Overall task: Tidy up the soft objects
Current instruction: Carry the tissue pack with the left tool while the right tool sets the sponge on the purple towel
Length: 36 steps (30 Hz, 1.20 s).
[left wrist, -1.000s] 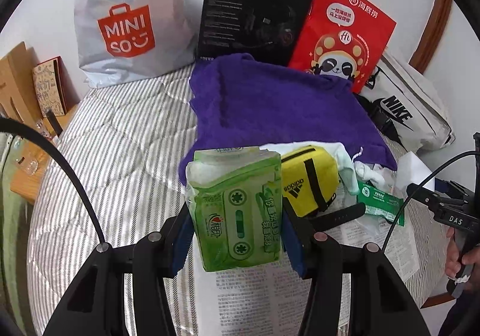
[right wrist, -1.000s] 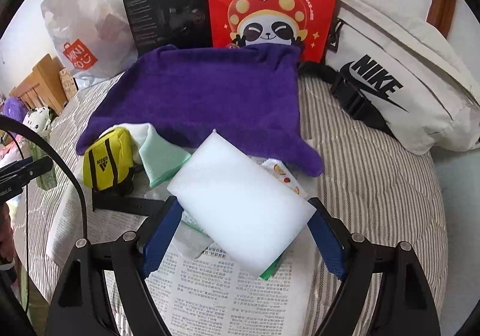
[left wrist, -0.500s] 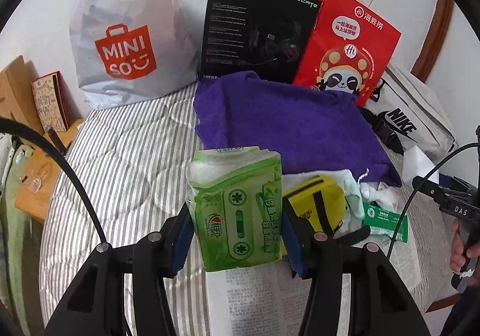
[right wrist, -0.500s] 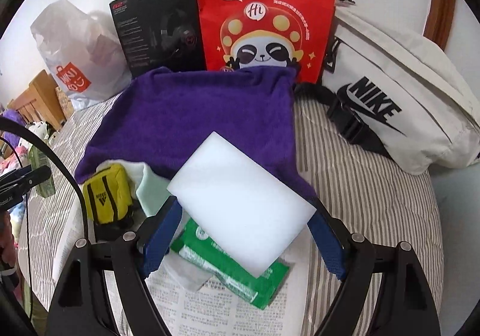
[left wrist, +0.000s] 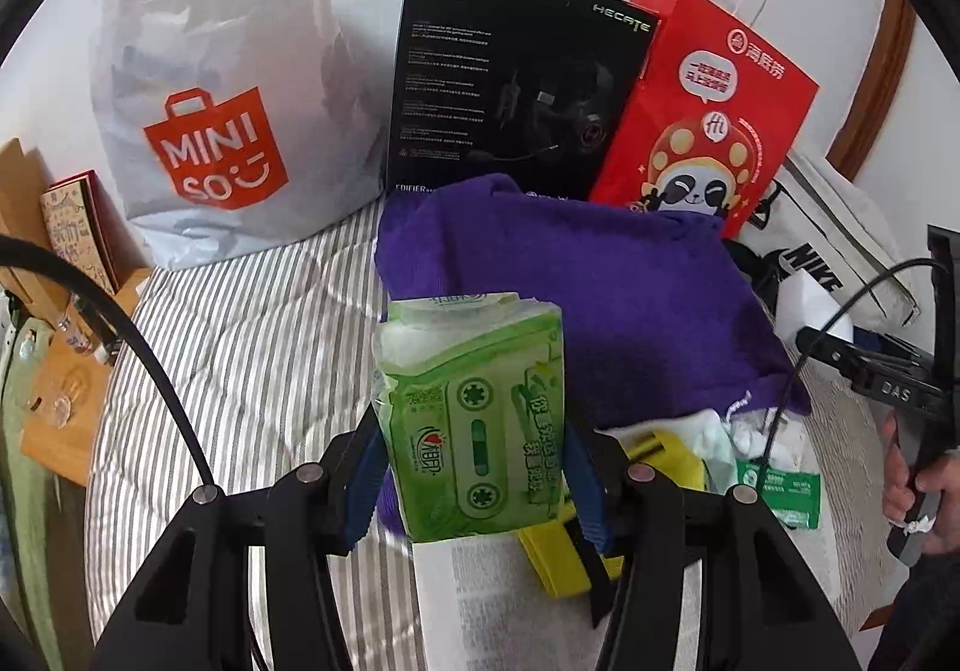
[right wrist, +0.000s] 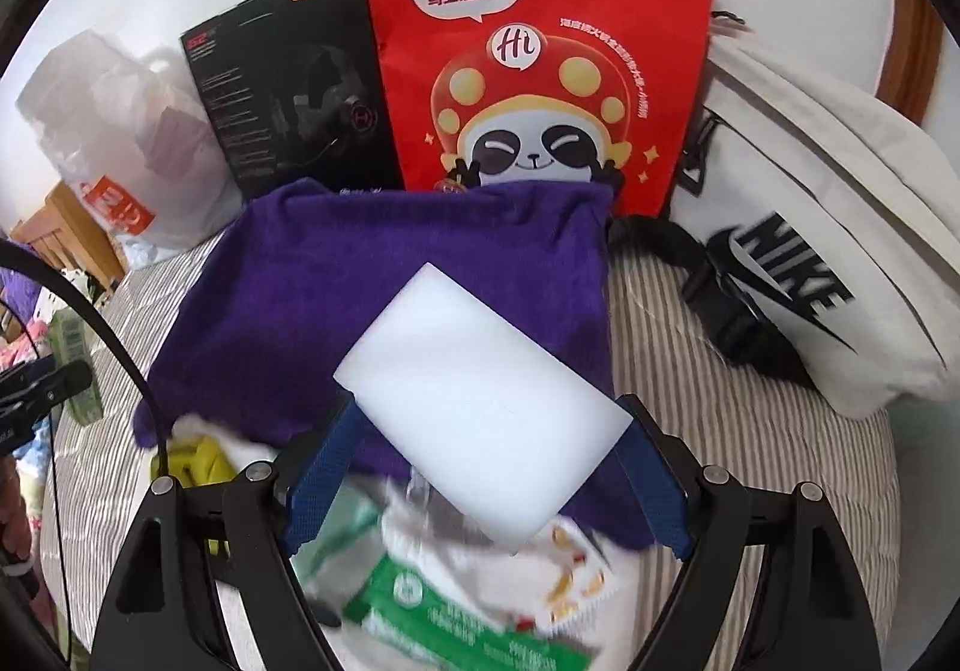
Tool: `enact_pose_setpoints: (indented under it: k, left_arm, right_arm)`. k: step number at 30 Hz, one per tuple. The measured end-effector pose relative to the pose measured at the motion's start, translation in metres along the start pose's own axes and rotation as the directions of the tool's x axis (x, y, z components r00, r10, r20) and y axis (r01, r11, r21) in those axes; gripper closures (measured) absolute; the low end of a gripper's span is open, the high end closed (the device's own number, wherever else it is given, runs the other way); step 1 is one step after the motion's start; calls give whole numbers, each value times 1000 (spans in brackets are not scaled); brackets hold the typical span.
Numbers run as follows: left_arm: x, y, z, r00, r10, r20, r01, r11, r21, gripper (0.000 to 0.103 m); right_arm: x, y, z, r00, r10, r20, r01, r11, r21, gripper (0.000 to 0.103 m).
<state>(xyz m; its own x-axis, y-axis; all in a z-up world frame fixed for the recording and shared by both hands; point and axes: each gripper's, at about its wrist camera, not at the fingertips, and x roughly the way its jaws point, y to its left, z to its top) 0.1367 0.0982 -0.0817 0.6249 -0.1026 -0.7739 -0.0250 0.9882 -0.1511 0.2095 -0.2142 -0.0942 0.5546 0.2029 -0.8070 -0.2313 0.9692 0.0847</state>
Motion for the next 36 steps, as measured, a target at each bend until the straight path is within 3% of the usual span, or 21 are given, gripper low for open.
enact_pose_setpoints:
  k: [12, 21, 28, 36]
  left_arm:
    - [27, 6, 22, 1000, 5, -23, -5, 1000, -2, 52]
    - [41, 9, 29, 999, -2, -43, 2, 1000, -2, 52]
    - [45, 6, 33, 999, -9, -48, 10, 1000, 8, 52]
    - [50, 5, 33, 998, -12, -55, 13, 1000, 13, 52]
  right_arm:
    - [89, -4, 55, 997, -28, -67, 32, 998, 52, 20]
    - [134, 2, 72, 989, -8, -145, 17, 998, 60, 20]
    - [158, -4, 72, 981, 2, -193, 14, 997, 78, 19]
    - [154, -10, 67, 976, -1, -220, 12, 999, 49, 14]
